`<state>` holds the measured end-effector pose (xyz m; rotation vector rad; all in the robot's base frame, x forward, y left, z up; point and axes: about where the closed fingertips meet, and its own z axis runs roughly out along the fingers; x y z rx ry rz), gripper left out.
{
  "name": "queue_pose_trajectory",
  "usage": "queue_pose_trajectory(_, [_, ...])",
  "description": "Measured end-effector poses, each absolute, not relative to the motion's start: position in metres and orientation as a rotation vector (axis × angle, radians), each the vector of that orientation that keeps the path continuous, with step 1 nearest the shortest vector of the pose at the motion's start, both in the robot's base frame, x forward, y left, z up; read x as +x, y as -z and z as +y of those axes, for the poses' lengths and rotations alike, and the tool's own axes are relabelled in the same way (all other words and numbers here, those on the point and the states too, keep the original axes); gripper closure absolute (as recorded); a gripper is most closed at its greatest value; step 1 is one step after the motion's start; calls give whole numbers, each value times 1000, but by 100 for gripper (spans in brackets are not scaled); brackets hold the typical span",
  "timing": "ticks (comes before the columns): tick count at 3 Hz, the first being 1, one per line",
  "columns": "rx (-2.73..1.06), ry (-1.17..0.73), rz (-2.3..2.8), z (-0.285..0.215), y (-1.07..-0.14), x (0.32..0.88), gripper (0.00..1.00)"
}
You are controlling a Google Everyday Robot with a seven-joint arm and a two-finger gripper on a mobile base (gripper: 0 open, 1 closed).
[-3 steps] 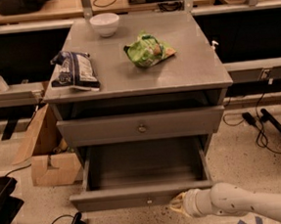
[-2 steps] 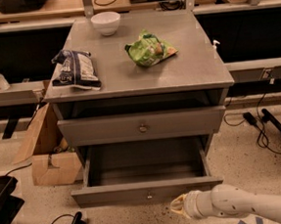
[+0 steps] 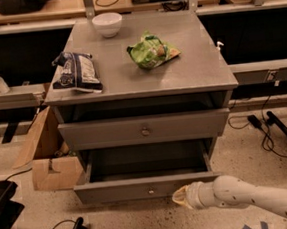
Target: Close middle drawer
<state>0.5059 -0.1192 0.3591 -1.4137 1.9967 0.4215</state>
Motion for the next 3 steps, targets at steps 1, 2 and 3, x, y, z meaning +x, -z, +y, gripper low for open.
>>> queue_pose_trajectory(1, [-1392,-392,2002,-130,-368,547,100])
queue_pose_trajectory(2, [-1390,-388,2004,-131,-368,549,100])
queue_pose_trajectory(3, [-1381,-368,2013,-138,-373,573,100])
